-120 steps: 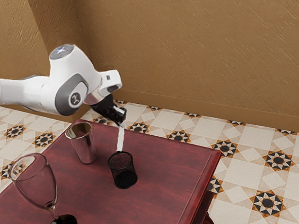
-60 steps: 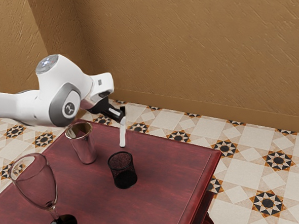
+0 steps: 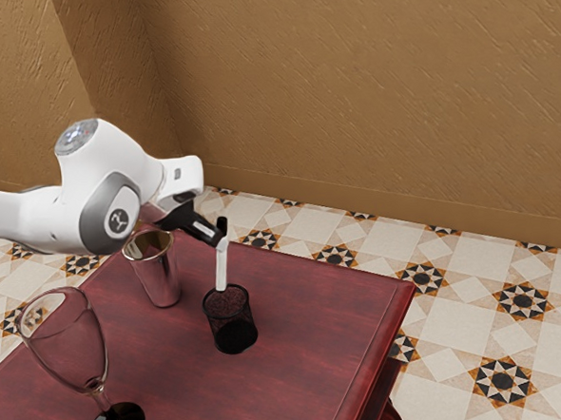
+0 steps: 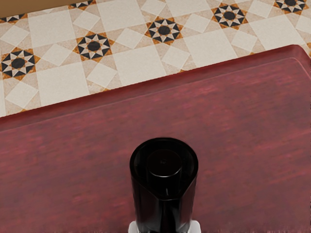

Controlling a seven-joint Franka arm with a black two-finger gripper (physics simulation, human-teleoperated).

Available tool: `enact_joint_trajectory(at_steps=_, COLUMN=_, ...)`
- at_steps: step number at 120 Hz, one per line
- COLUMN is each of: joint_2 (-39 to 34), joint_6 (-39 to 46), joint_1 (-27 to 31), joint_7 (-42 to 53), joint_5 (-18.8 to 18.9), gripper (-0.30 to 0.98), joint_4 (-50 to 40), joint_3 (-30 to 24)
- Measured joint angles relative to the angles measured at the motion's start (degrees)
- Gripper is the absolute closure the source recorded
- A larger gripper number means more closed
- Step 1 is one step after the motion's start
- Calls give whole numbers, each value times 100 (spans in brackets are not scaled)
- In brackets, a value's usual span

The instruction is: Put the marker into the pen holder.

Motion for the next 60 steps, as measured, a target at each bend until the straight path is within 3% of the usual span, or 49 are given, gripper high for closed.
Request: enact_joint_trajectory(at_steps=60, joint_2=2, joint_6=24, joint_1=-150, joint_7=163, joint_5=-4, gripper=79, joint_4=-204, joint_3=-7)
